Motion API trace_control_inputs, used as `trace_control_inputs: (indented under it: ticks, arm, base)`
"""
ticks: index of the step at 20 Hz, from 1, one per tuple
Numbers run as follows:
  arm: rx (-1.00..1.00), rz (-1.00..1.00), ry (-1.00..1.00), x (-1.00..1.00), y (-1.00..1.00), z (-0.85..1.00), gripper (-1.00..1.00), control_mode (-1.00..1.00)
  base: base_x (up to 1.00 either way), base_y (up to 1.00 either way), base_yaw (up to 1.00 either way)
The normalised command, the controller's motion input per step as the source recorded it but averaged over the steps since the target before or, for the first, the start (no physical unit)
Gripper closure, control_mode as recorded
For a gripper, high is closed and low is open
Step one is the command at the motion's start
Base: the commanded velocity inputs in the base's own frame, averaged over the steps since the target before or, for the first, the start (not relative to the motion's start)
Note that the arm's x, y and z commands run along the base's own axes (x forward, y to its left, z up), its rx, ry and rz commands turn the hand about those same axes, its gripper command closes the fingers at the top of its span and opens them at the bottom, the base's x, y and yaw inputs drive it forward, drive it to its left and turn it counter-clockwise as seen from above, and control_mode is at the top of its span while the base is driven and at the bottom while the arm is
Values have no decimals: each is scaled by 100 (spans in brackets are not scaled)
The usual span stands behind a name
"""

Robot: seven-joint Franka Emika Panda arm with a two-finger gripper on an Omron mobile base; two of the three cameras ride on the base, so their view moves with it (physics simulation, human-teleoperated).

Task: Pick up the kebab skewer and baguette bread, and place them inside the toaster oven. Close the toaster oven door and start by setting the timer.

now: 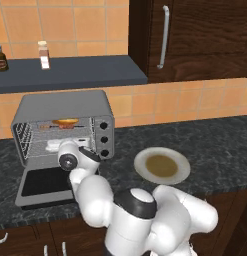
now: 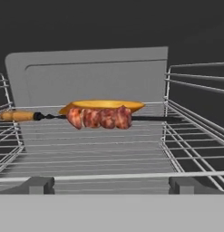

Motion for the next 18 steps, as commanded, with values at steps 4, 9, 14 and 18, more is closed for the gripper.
trace_control_inputs:
  ticks: [4, 9, 14, 18]
  arm:
    - [0, 0, 0, 23, 3, 0, -100, -100]
    - [0, 0, 0, 21, 4, 0, -100, -100]
    - [0, 0, 0, 10, 2, 0, -100, -100]
    - [0, 0, 0, -37, 0, 0, -100, -100]
  base:
    - [0, 0, 0]
    - [0, 0, 0]
    - [0, 0, 0]
    - [0, 0, 0]
